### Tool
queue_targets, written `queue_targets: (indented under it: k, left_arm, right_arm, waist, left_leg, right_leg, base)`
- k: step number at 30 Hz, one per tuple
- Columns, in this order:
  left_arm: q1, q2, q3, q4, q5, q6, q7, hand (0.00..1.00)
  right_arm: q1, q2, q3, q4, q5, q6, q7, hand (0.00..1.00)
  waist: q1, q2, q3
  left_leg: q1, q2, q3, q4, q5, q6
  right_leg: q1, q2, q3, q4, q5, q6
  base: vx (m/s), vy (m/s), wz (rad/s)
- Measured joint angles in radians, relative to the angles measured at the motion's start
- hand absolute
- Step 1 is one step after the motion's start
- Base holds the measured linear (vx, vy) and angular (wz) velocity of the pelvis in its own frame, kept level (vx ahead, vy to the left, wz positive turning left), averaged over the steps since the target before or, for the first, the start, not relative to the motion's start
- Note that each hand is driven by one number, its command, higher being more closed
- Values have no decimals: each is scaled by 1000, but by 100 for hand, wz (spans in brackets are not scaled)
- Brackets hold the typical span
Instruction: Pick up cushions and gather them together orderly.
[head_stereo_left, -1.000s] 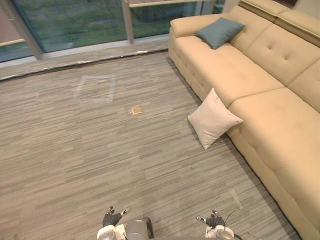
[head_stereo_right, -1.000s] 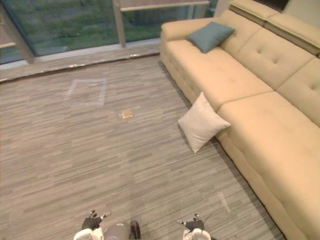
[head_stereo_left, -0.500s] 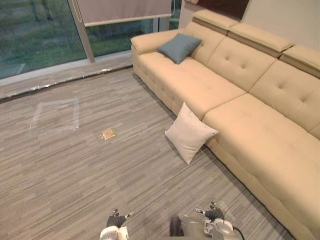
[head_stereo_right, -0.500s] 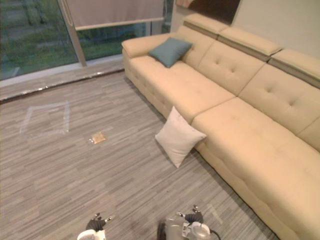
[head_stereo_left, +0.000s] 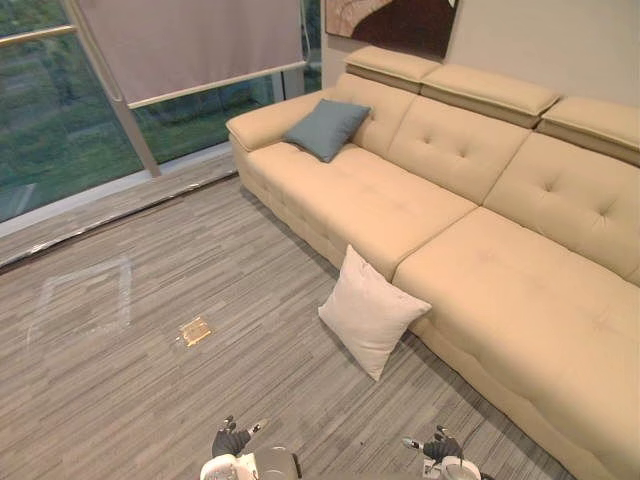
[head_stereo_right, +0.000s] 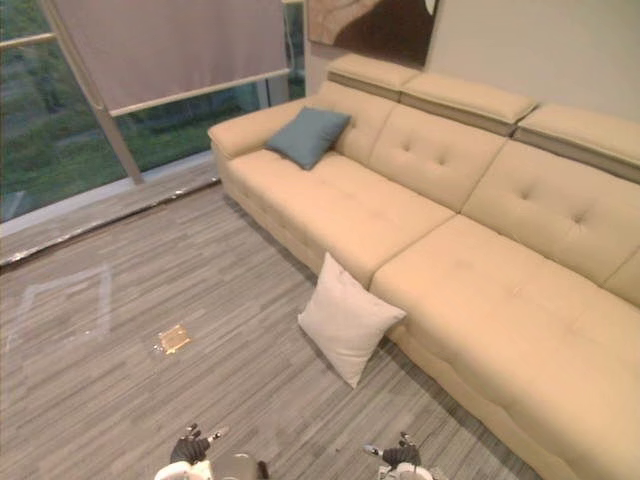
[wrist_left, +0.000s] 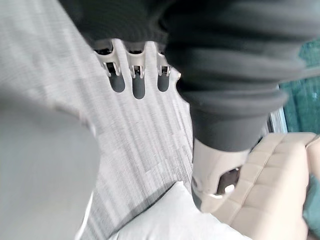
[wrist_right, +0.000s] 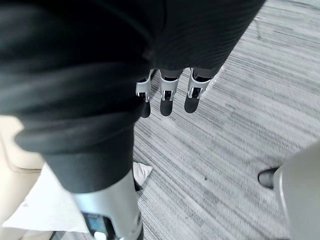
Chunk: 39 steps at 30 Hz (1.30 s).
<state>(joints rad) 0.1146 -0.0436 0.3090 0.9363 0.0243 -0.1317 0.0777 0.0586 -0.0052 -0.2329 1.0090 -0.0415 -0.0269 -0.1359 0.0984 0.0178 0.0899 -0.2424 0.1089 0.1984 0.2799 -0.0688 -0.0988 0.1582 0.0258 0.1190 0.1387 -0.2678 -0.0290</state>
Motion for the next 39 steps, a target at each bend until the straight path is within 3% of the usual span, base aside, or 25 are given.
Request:
queue_targets:
  k: [1,2,3,5,6,7,8,9,10,11,14,15,17,18,20,22,24,26,27,31,33,34,36,38,39]
  left_arm:
    - [0,2,-10,3,-1,-1,2,0]
    - [-9,26,-20,13,5,-2,-1,0]
    - [-18,34,-24,22,5,-2,-3,0]
    - [-28,45,-44,37,9,4,-1,0]
    - [-28,48,-63,38,10,9,-1,0]
    - [-32,49,-77,40,10,11,0,0]
    - [-33,50,-83,45,10,12,0,0]
    - [-44,53,-92,68,11,13,0,0]
    - [-44,50,-92,77,12,14,0,0]
    - [-42,49,-92,77,12,14,0,0]
    - [-43,52,-89,75,13,12,-3,0]
    - [-39,55,-88,81,12,13,-3,0]
    - [-42,65,-94,104,13,14,-5,0]
    - [-46,78,-104,124,14,16,-8,0]
    - [-55,53,-97,139,15,18,-17,0]
    - [-55,43,-88,134,22,17,-19,0]
    - [-52,37,-52,111,37,16,-21,0]
    - [-42,20,-17,76,35,13,-18,0]
    - [-30,12,-13,58,34,12,-17,0]
    - [-23,13,-14,46,30,9,-17,0]
    - [-25,22,-31,52,20,6,-14,0]
    - [-27,24,-37,59,9,3,-12,0]
    - [-33,51,-63,86,12,4,-13,0]
    - [-52,78,-96,116,13,8,-14,0]
    - [-67,120,-183,174,37,11,-15,0]
  right_arm:
    - [1,2,0,3,0,0,0,0]
    - [0,15,0,12,-1,-1,0,0]
    - [0,23,-1,13,-2,-2,2,0]
    - [-2,27,-2,12,-4,-1,2,0]
    - [-4,28,-2,11,-6,-2,2,0]
    - [-5,28,-1,4,-9,-3,2,0]
    - [-5,28,0,-3,-10,-4,3,0]
    - [-9,29,1,-18,-10,-14,3,0]
    - [-17,27,2,-18,-10,-15,3,0]
    - [-19,28,4,-19,-10,-16,3,0]
    - [-20,41,6,-35,-10,-24,4,0]
    - [-28,39,6,-32,-10,-24,5,0]
    - [-50,34,8,-6,-8,-24,5,0]
    - [-52,29,8,7,-8,-23,5,0]
    - [-54,-3,0,23,-9,-23,6,0]
    - [-54,-7,-1,28,-8,-23,4,0]
    - [-42,-10,2,22,-8,-22,3,0]
    - [-34,-17,3,19,-7,-18,-1,0]
    - [-33,-15,4,19,-4,-14,-2,0]
    - [-22,-7,5,-12,2,-13,-2,0]
    - [-24,-17,6,2,1,-11,-5,0]
    - [-26,-27,6,24,-1,-10,-8,0]
    - [-29,-21,5,41,-4,-2,-13,0]
    - [-27,-14,3,72,-5,-2,-15,0]
    - [-17,-19,1,77,-5,-1,-19,0]
  waist:
    - [5,-3,-5]
    - [4,-25,-18]
    - [1,-35,-15]
    - [2,-39,-16]
    - [2,-37,-14]
    - [-2,-30,-9]
    - [-2,-25,-5]
    - [-5,-24,10]
    - [-12,-14,21]
    - [-13,-13,22]
    - [-31,-26,20]
    - [-37,-27,19]
    - [-45,-31,18]
    - [-53,-41,15]
    - [-59,-4,17]
    - [-58,1,19]
    - [-58,-1,23]
    - [-39,12,29]
    - [-37,16,27]
    - [-31,11,26]
    - [-30,8,25]
    - [-14,1,20]
    - [-11,-11,-7]
    - [-12,-27,-14]
    - [-41,-24,-35]
  left_leg:
    - [4,-5,8,-6,47,28]
    - [1,-33,42,-1,29,88]
    - [0,-42,59,11,11,113]
    - [39,-71,73,-11,-15,144]
    - [79,-83,78,-42,-24,151]
    - [139,-88,80,-71,-46,153]
    - [161,-89,79,-76,-59,152]
    - [237,-104,86,-92,-80,158]
    - [309,-108,102,-123,-93,158]
    - [336,-108,111,-142,-94,158]
    - [415,-99,130,-200,-122,136]
    - [425,-95,151,-201,-140,124]
    - [437,-103,167,-207,-149,113]
    - [452,-119,151,-205,-156,102]
    - [473,-86,95,-182,-163,92]
    - [458,-72,84,-119,-169,81]
    - [326,-15,62,233,-198,33]
    - [238,50,52,470,-223,29]
    - [205,77,60,513,-247,46]
    - [129,55,25,325,-274,51]
    - [105,-14,-129,88,-204,30]
    - [144,-34,-123,21,-110,22]
    - [179,-36,-30,-25,-100,33]
    - [202,-44,4,-36,-101,35]
    - [317,-72,59,-99,-102,38]
  right_leg:
    - [6,-12,16,-9,-6,11]
    - [7,-51,36,-14,-2,34]
    - [0,-66,43,-9,16,63]
    - [-26,-85,53,86,44,107]
    - [-60,-83,55,192,51,119]
    - [-137,-78,40,396,77,171]
    - [-168,-80,23,483,77,186]
    - [-232,-97,-20,669,61,159]
    - [-271,-109,-60,738,34,121]
    - [-285,-112,-83,741,21,110]
    - [-361,-109,-199,592,-10,91]
    - [-393,-90,-227,463,5,87]
    - [-404,-54,-231,264,89,78]
    - [-397,-34,-208,168,220,-6]
    - [-353,-11,-213,153,200,-27]
    - [-336,-8,-216,153,177,-31]
    - [-282,9,-199,143,135,-44]
    - [-227,40,-178,137,103,-57]
    - [-194,52,-158,135,86,-60]
    - [-155,38,-55,134,50,-38]
    - [-159,20,38,130,39,-3]
    - [-157,13,108,117,41,18]
    - [-141,-10,164,46,84,69]
    - [-124,-26,196,-9,127,74]
    - [-96,-45,236,-18,140,90]
  base:
    - [614,375,-66]
    - [541,315,-40]
    - [618,361,-25]
    - [428,290,-9]
    - [379,256,-14]
    - [284,178,-17]
    - [337,196,-17]
    - [319,175,-15]
    - [338,185,-19]
    - [279,154,-22]
    - [214,57,-14]
    - [225,-23,-43]
    - [286,-36,-39]
    - [307,-55,-9]
    - [419,-111,-6]
    - [334,-155,1]
    - [349,-197,6]
    - [279,-61,-39]
    - [296,15,-72]
    - [220,112,-82]
    - [319,296,-122]
    - [332,286,-127]
    - [319,264,-129]
    - [390,232,-153]
    - [444,141,-167]
